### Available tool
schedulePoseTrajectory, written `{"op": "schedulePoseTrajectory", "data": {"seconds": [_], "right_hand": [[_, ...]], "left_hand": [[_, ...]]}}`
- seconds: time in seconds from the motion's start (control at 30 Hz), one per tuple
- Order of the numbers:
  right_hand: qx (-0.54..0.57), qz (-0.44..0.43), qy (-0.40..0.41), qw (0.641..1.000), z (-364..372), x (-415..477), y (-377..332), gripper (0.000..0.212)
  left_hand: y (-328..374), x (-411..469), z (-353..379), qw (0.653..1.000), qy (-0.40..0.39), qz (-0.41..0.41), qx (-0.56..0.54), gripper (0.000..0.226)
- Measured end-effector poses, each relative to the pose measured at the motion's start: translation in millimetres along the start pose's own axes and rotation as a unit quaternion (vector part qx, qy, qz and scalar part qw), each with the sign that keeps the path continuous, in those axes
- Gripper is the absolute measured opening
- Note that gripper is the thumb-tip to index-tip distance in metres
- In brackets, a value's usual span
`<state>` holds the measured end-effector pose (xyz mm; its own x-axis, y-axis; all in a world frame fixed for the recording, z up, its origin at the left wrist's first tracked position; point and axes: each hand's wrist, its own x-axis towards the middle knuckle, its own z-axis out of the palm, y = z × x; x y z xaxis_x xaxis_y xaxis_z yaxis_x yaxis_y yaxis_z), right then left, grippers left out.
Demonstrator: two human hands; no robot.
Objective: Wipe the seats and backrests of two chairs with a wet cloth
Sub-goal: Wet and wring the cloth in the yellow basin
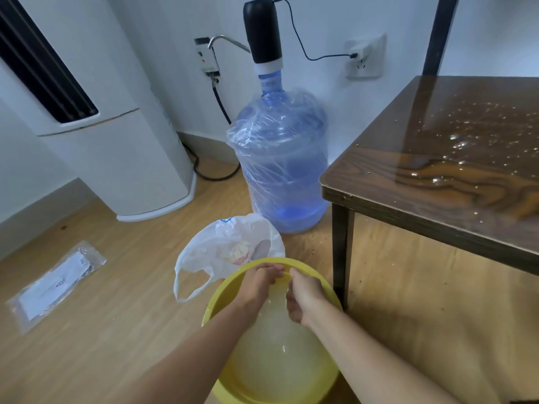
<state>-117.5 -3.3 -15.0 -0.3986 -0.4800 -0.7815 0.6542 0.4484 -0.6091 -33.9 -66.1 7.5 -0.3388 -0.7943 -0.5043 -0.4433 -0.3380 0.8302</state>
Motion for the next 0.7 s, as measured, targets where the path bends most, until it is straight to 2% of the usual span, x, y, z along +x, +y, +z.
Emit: {"op": "schedulePoseTrajectory", "data": {"seconds": [0.17,0.3,0.37,0.4,0.47,0.57,0.63,0.7], "right_hand": [[-0.061,-0.029,0.016,0.998,0,-9,-7,0.039],[-0.098,-0.026,-0.075,0.992,13,-40,-24,0.023],[-0.182,-0.117,-0.071,0.974,13,-58,-40,0.033],[-0.248,-0.173,-0.046,0.952,10,-67,-52,0.039],[-0.330,-0.268,0.000,0.905,10,-87,-75,0.033],[-0.329,-0.315,0.015,0.890,19,-131,-108,0.028],[-0.343,-0.332,0.027,0.878,25,-159,-133,0.035],[-0.340,-0.345,0.030,0.874,26,-183,-161,0.043]], "left_hand": [[8,-5,-1,1.000,-0.017,-0.007,0.016,0.029],[25,-4,-19,0.999,-0.007,-0.036,0.024,0.030],[47,1,-29,0.998,-0.030,-0.029,0.051,0.033],[61,0,-33,0.996,-0.049,-0.024,0.066,0.037],[89,-3,-41,0.993,-0.079,-0.012,0.092,0.042],[130,-8,-54,0.990,-0.110,-0.033,0.086,0.051],[157,-10,-58,0.990,-0.123,-0.041,0.056,0.062],[182,-14,-53,0.992,-0.118,-0.034,0.019,0.061]]}}
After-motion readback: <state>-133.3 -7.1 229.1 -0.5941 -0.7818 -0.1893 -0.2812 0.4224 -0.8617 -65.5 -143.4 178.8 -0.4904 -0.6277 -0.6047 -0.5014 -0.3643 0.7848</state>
